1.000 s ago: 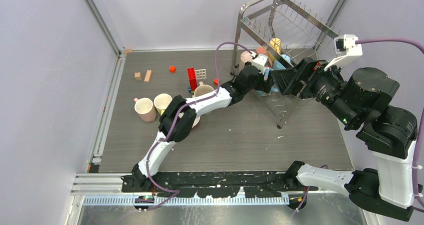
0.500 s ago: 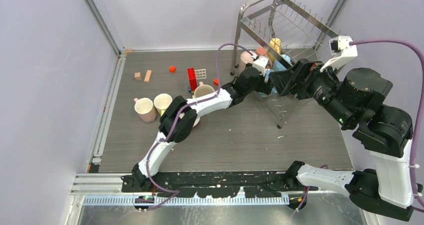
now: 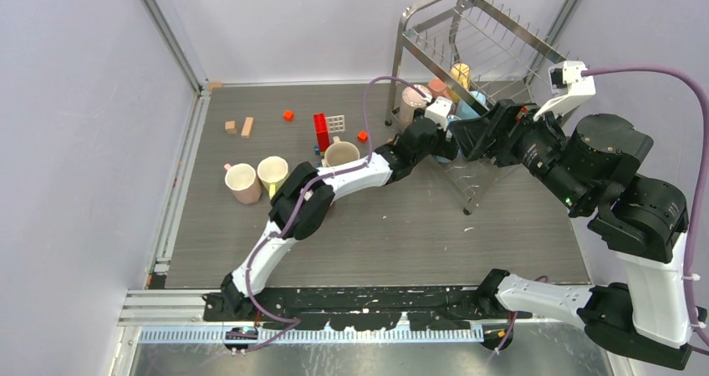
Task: Unload the cups from the dish rack
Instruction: Unload the cup from the dish rack.
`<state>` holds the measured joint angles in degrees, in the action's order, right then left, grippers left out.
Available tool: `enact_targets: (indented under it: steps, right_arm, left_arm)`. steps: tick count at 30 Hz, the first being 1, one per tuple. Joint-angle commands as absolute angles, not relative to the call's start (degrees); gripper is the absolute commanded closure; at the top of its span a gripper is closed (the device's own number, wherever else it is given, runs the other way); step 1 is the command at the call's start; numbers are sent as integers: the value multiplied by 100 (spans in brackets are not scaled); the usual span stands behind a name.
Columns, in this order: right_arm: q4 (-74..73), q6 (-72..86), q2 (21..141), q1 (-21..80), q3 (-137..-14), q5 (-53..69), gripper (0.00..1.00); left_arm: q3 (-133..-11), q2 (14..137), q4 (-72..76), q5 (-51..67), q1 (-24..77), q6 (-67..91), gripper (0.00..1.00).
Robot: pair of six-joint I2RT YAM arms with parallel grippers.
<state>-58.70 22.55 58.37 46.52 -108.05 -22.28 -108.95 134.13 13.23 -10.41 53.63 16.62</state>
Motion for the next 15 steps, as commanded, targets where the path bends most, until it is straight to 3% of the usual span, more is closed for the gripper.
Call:
enact_targets:
  steps: [1,4,15]
  right_arm:
    - [-5600,2136,5800,4685,-10802,-2311,0]
    - [-5590,2120,5803,4684,-10773,-2302,0]
    - [-5572,2074,5786,4682,-10718,-2307,0]
  left_arm:
    - [-11068,13535,1868,-1298,5388,1669,14]
    - [-11220,13663,1794,-1310,5388,1663,1]
    - [-11457,13954,1832,-1428,5387,1627,0]
